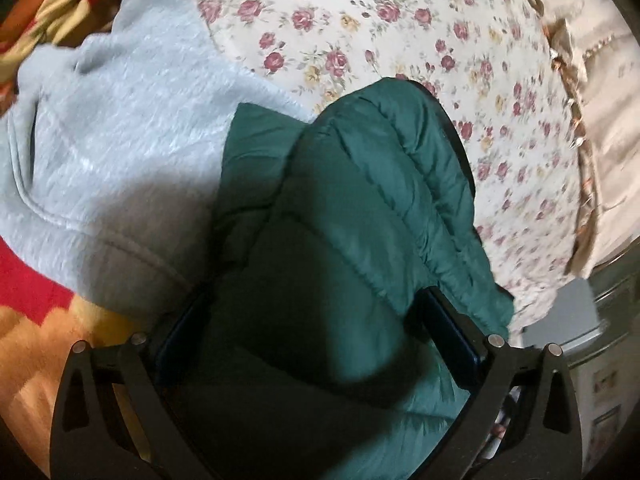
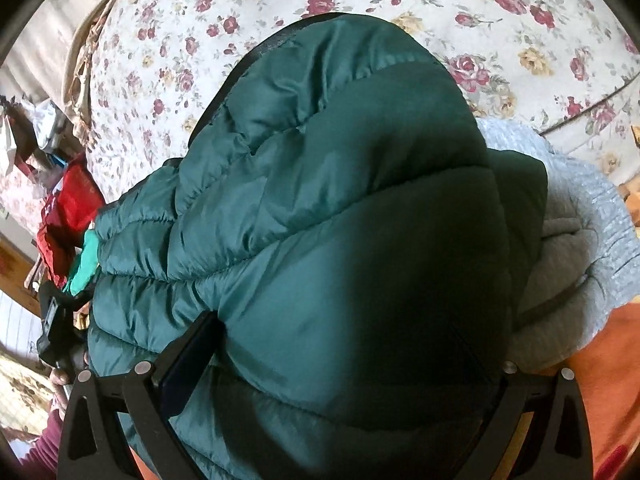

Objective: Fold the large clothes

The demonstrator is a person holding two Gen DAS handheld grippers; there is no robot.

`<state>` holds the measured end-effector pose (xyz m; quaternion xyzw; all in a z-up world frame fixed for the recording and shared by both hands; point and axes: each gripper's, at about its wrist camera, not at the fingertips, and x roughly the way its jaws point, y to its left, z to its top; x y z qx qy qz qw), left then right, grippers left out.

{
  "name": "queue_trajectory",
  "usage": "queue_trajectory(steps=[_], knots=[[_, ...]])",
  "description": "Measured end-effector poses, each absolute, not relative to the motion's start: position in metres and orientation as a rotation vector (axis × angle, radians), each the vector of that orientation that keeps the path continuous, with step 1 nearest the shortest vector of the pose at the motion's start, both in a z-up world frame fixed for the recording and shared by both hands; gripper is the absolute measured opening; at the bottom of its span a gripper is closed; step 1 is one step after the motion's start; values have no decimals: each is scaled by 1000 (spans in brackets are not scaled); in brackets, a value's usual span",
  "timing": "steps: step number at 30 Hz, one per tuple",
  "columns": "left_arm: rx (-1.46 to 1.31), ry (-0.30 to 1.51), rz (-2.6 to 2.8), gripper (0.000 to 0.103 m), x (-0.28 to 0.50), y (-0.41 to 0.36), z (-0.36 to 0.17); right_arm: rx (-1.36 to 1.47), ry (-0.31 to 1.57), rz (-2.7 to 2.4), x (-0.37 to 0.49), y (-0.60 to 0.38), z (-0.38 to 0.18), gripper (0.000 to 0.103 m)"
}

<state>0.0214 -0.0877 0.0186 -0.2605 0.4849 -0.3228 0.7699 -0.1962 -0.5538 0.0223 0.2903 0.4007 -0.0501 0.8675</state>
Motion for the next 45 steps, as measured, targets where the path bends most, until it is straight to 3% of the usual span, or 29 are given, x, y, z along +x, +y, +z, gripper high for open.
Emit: queue_trajectory(steps=[6, 7, 8, 10, 11, 13, 15, 17, 22, 30, 35, 37, 38, 39, 40, 42, 45], knots=[[-465, 1070, -728, 102, 22, -105, 18, 607, 822, -91, -195, -554, 19, 103], [-449, 1081, -748, 99, 22, -109, 18, 602, 815, -94, -197, -552, 20, 103], [-443, 1086, -775, 92, 21, -110, 19, 599, 807, -94, -200, -552, 21, 98], [-457, 1072, -811, 69, 17, -108, 22, 579, 790, -88, -206, -545, 29, 86], [-483, 1066, -841, 63, 16, -104, 24, 573, 783, -74, -208, -542, 34, 69], [-500, 1054, -877, 47, 13, -97, 30, 552, 773, -65, -213, -536, 44, 56], [-468, 1027, -899, 41, 4, -95, 40, 551, 748, -42, -222, -531, 55, 45], [-430, 1002, -910, 38, -7, -95, 51, 559, 729, -29, -228, -527, 61, 42], [-421, 997, -952, 35, -31, -82, 73, 588, 703, -1, -257, -511, 81, 40], [-354, 1038, -1030, 35, -101, -34, 104, 586, 742, 93, -345, -464, 118, 40], [-291, 1099, -986, 37, -136, -11, 98, 602, 823, 69, -388, -443, 105, 42], [-212, 1113, -913, 51, -144, -14, 88, 567, 911, -49, -389, -441, 83, 49], [-174, 1119, -856, 58, -145, -18, 81, 544, 949, -96, -385, -439, 72, 58], [-130, 1123, -779, 77, -145, -23, 71, 517, 971, -123, -382, -438, 62, 68], [-95, 1131, -726, 88, -145, -27, 63, 495, 978, -144, -379, -436, 53, 73], [-81, 1123, -653, 93, -145, -31, 54, 482, 966, -183, -375, -433, 43, 86], [-76, 1093, -602, 93, -153, -31, 63, 484, 966, -242, -381, -431, 54, 86]])
